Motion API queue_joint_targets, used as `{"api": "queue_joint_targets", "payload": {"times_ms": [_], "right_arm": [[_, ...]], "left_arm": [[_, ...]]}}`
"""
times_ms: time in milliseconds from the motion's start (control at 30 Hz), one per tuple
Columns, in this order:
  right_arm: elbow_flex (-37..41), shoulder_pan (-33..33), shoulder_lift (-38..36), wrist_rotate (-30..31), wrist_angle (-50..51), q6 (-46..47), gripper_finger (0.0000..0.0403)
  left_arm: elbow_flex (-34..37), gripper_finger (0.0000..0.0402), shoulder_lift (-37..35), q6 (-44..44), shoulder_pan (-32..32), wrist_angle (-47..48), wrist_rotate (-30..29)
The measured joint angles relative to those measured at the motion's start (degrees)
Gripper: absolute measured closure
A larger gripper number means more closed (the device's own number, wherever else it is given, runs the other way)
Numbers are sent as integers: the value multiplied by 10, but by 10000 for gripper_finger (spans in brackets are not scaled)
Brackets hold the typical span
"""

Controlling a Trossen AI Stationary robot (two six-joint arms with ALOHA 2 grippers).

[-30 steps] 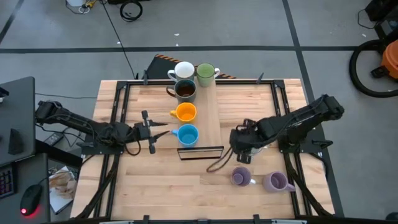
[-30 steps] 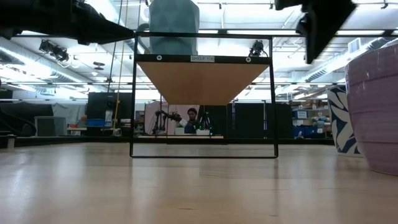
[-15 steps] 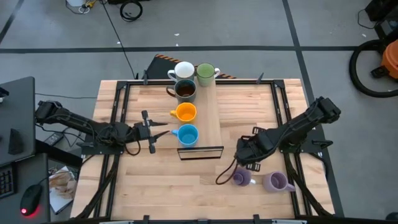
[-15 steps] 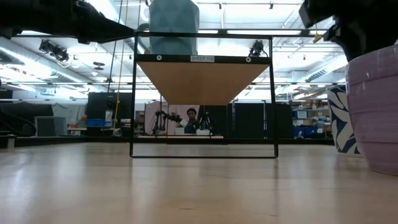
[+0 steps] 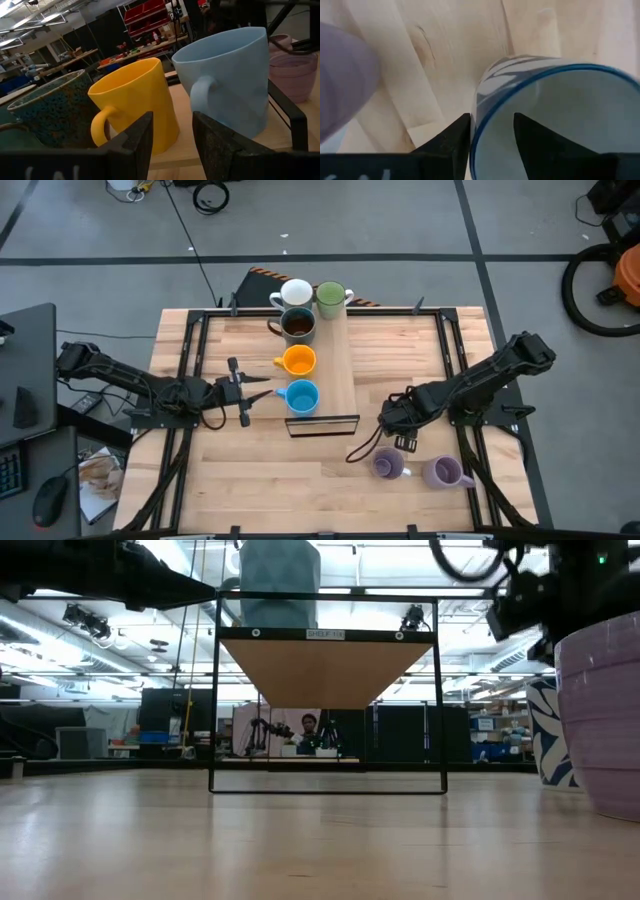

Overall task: Place coffee mugs
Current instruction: Put the blue and white mug on the shelf aligned with the dark blue mug

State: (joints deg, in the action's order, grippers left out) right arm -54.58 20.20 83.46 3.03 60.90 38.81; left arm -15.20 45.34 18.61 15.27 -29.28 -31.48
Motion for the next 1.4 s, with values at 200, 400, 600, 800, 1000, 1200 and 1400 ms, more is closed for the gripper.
{"api": "queue_joint_targets", "payload": {"times_ms": [200, 400, 600, 800, 1000, 1200, 1400], "right_arm": [[30, -13, 0, -3, -20, -21, 277], [30, -26, 0, -3, -17, -48, 344], [-9, -64, 0, 2, 48, -113, 377], [-111, -123, -2, 89, 153, -206, 366], [-203, -193, -2, 140, 158, -316, 364], [-283, -251, -2, 157, 111, -432, 368], [-365, -286, 27, 127, 80, -515, 368]], "left_arm": [[0, 258, 0, 0, 0, 3, 0], [0, 258, 0, 0, 0, 7, 0], [0, 258, 0, 1, 0, 6, 0], [0, 258, 0, 6, 0, 3, 0], [-1, 258, 0, 18, 0, -3, 0], [-1, 258, 0, 19, 0, -2, 0], [-1, 258, 0, 22, 0, -10, 0]]}}
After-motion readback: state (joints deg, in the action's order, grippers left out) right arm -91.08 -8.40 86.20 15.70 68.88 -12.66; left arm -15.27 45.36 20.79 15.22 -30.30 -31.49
